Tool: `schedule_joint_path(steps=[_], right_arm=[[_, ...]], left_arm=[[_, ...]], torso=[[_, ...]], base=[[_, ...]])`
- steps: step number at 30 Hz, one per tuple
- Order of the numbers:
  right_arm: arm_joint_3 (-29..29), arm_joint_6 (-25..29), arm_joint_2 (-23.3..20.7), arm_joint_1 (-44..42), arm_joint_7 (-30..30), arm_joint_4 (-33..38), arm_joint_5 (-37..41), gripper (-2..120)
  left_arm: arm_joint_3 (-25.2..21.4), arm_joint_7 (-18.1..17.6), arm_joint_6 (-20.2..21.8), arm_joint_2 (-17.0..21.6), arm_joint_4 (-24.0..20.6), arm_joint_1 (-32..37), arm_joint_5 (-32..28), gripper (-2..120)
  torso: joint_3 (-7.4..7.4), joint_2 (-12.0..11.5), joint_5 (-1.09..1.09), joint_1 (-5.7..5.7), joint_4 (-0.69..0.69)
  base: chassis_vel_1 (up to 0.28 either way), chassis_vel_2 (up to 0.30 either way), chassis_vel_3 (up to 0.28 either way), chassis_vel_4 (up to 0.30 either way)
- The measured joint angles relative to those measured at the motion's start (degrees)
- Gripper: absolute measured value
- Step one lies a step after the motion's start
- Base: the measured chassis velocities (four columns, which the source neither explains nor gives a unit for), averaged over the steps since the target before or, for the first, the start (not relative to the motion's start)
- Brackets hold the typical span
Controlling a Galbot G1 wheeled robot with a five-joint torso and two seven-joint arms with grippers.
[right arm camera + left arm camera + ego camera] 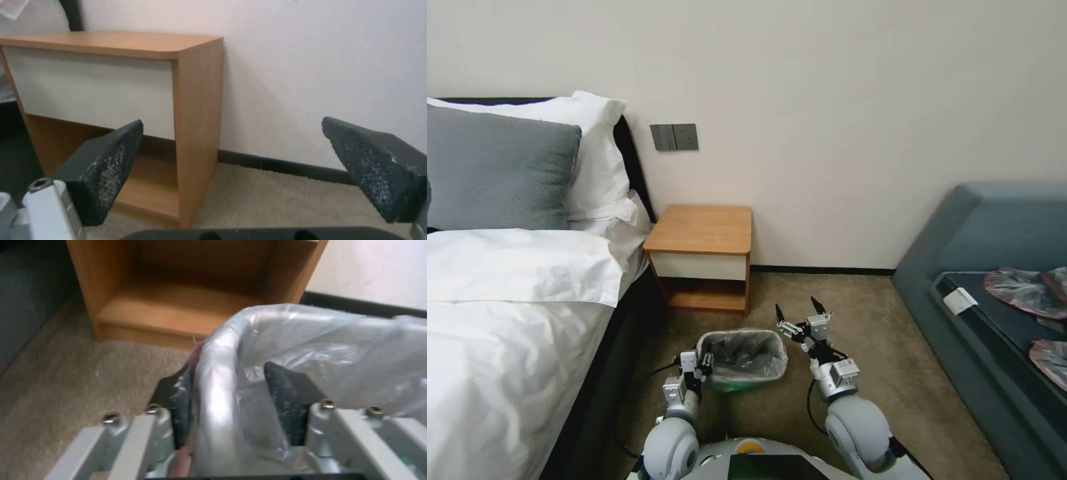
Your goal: Pick up the garbage bag from the table and place it over the trash can.
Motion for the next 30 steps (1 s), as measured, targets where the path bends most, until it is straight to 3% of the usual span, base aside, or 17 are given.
schedule_joint_path(steps=[4, 13, 18, 23, 28, 30], right_arm=[[-0.3, 0.0, 0.1, 0.3, 0.1, -0.4, -0.1, 100], [0.0, 0.0, 0.0, 0.5, 0.2, -0.4, 0.0, 100], [0.3, -0.1, -0.2, 0.3, 0.4, 0.1, 0.1, 100], [2.1, 0.2, 0.4, -1.4, 0.5, 1.3, 0.5, 100], [6.8, 5.7, 2.8, -6.5, -3.1, 1.3, 0.4, 100], [8.8, 9.6, 4.2, -9.4, -5.4, 0.7, 1.1, 100]], left_arm=[[-0.6, 0.1, 0.0, 0.3, -0.3, -0.3, -0.5, 64], [-1.2, 0.2, 0.1, 0.5, -1.0, 0.1, -0.6, 97], [-1.8, 0.2, -0.1, 0.4, -2.0, 0.6, -0.6, 99], [-5.2, 2.0, -2.0, 0.4, -4.5, 2.0, -0.4, 100], [-11.1, 4.5, -4.7, 1.0, -7.6, 3.0, 1.1, 100], [-12.8, 6.4, -7.9, 1.5, -8.4, 3.1, 3.8, 100]], torso=[[0.0, 0.0, 0.0, 0.0, 0.0], [0.0, 0.0, 0.0, 0.0, 0.0], [0.0, 0.0, 0.0, 0.0, 0.0], [0.0, 0.0, 0.0, 0.0, 0.01], [0.0, 0.0, 0.0, 0.0, -0.01], [0.0, 0.0, -0.01, 0.0, -0.01]], base=[[0.0, 0.0, 0.0, 0.0], [0.0, 0.0, 0.0, 0.0], [0.0, 0.0, 0.0, 0.0], [0.0, 0.0, 0.0, 0.0], [0.0, 0.0, 0.0, 0.0], [0.0, 0.0, 0.0, 0.0]])
